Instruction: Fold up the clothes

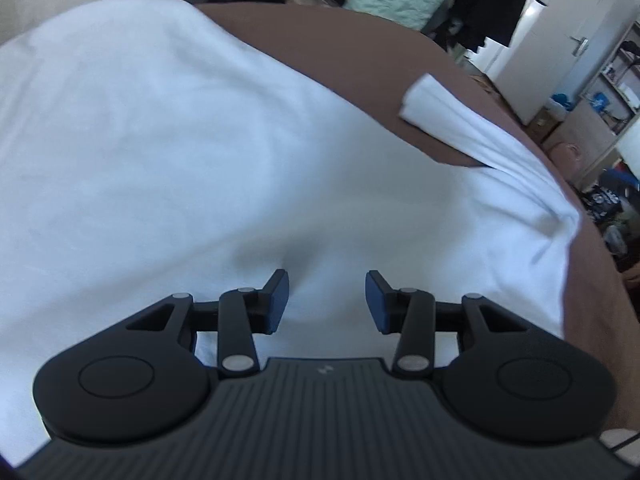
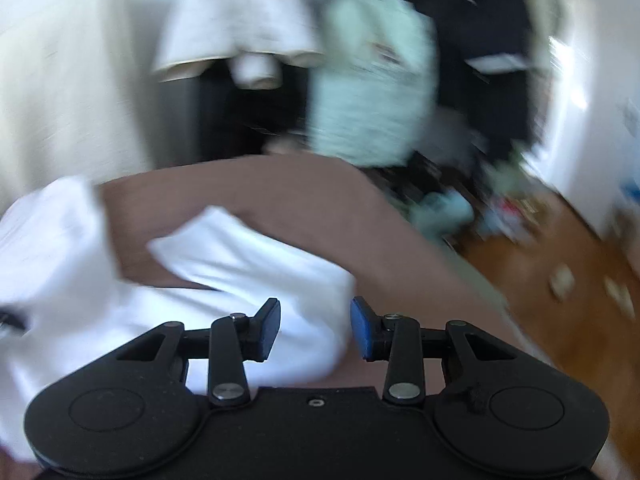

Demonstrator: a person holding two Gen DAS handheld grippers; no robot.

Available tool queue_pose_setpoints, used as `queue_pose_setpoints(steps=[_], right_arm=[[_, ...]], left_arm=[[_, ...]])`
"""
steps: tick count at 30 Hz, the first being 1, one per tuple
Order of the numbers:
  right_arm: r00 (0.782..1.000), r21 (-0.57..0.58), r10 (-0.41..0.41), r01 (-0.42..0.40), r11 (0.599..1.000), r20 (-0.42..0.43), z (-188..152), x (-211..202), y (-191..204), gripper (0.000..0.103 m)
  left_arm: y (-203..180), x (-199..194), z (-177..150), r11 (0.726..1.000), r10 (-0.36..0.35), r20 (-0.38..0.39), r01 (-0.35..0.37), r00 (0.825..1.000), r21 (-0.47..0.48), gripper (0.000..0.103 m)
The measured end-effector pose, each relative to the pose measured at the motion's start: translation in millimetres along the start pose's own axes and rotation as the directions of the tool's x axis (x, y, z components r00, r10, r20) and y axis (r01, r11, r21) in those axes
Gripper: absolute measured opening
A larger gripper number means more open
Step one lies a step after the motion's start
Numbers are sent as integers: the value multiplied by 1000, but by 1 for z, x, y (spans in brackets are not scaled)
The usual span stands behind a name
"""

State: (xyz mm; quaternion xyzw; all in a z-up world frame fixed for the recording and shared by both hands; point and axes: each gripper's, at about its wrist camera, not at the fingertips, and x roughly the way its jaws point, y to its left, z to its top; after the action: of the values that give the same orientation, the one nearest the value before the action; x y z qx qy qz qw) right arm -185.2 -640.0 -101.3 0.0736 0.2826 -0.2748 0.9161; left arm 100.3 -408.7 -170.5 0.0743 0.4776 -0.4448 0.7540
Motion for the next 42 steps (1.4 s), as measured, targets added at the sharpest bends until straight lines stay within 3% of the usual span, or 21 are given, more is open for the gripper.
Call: queue_pose_setpoints(steps=[4,7,9,10,11,13,14,16,18,20,23,26,28,29,32,34,35,38,40,42], right_arm=[[990,-48,142,-141,989,21,30,13,22,42],[992,-175,103,-115,978,-75,41,66,47,42],[986,-261,71,-109,959,-154,30,102,61,42],[978,-275,45,-101,956,-202,23,120,64,38],[968,-283,16,-89,955,-249,17,140,65,21],[982,-218,2,-44,975,-187,18,140,54,5],[989,-178,-4,-22,984,-145,19,137,49,4],[995,-121,-91,86,989,-35,26,114,32,4],[982,-118,-188,189,975,23,32,91,14,4],[971,-182,-240,236,955,-3,39,81,-6,4],[929,-349,-369,338,874,-26,35,77,-33,4],[920,-433,-388,328,840,-56,24,79,-49,5],[909,-485,-409,320,814,-87,12,90,-49,8],[910,-437,-404,326,839,-97,10,93,-56,16],[928,-186,-365,347,919,-71,-1,77,-75,27],[936,-38,-351,351,936,-4,-12,59,-78,33],[933,-29,-358,359,933,32,-18,52,-71,40],[923,-148,-366,381,913,123,-32,37,-35,48],[947,-208,-297,316,926,120,-32,37,-15,55],[975,-238,-214,223,945,63,-27,48,-3,55]], left_arm=[[-6,2,-10,1000,26,-32,-26,999,3,42],[4,-8,-18,999,36,-35,-37,999,-22,42],[12,-16,-22,998,52,-35,-53,998,-38,42],[17,-21,-25,997,62,-36,-64,997,-43,42],[22,-26,-27,996,75,-39,-76,996,-47,42],[33,-36,-31,994,99,-43,-101,994,-50,42],[38,-41,-32,992,112,-44,-114,993,-52,42],[49,-48,-36,988,138,-45,-141,989,-63,42],[59,-60,-44,977,188,3,-187,982,-103,42],[69,-70,-57,968,226,57,-218,972,-122,42],[87,-78,-77,965,220,86,-204,972,-168,41],[97,-85,-84,963,209,103,-186,972,-197,40],[100,-87,-82,959,223,99,-200,970,-201,40],[98,-86,-80,958,227,97,-205,969,-198,40],[94,-87,-80,960,234,96,-215,968,-177,40],[92,-86,-81,964,230,102,-211,968,-163,41],[91,-85,-82,966,226,107,-208,968,-156,41],[85,-84,-82,972,195,123,-175,973,-157,41],[81,-85,-83,974,178,129,-156,976,-163,41],[79,-85,-84,974,175,128,-152,976,-167,41]])
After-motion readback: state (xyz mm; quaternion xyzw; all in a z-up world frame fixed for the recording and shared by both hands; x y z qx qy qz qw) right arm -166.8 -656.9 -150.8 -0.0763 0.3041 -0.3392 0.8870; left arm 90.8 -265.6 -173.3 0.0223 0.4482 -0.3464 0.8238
